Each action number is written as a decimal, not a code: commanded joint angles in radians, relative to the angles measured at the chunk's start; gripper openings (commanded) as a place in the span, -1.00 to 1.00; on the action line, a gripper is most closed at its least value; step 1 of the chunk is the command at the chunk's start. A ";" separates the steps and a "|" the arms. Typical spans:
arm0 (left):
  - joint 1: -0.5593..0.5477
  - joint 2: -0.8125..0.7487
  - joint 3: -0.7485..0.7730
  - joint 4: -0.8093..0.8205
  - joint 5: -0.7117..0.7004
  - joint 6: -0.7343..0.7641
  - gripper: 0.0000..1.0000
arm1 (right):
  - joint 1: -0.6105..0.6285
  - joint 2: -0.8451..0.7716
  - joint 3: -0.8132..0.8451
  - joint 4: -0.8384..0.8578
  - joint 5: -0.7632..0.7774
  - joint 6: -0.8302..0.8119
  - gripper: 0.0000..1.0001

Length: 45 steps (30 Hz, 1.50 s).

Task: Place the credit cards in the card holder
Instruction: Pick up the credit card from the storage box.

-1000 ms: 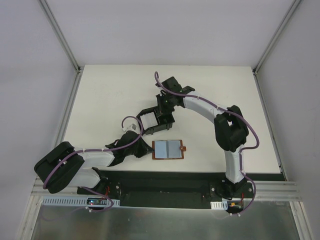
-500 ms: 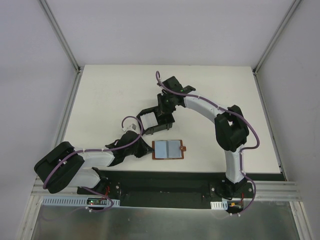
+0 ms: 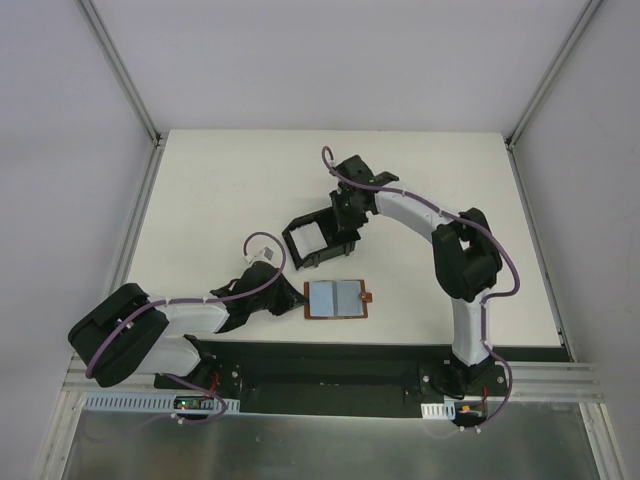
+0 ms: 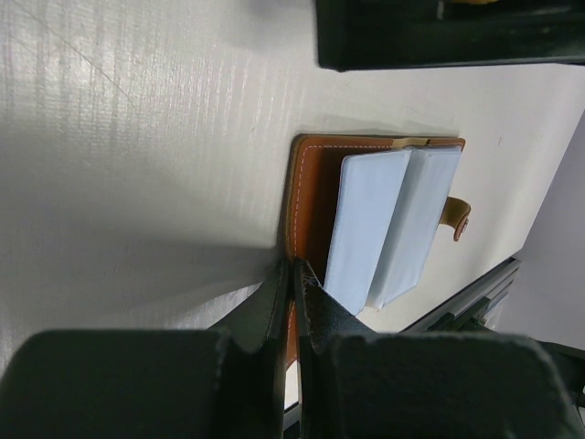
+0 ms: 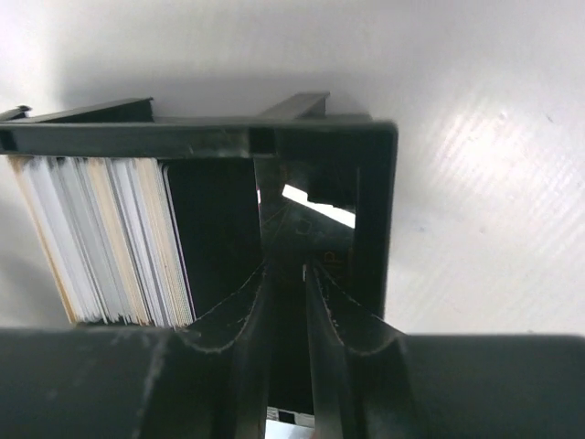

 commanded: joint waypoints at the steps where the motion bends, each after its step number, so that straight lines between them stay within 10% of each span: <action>1: 0.012 0.011 -0.015 -0.136 -0.004 0.059 -1.00 | -0.045 -0.074 -0.077 -0.025 0.064 -0.029 -0.55; 19: 0.012 0.020 -0.003 -0.145 0.002 0.062 -1.00 | -0.115 -0.218 -0.228 0.054 0.002 -0.020 -0.52; 27: 0.012 0.018 -0.001 -0.150 -0.001 0.059 -1.00 | -0.137 -0.207 -0.223 0.172 -0.199 0.014 0.03; 45: 0.012 0.037 0.011 -0.154 0.005 0.060 -1.00 | -0.118 -0.074 -0.200 0.208 -0.331 0.037 0.31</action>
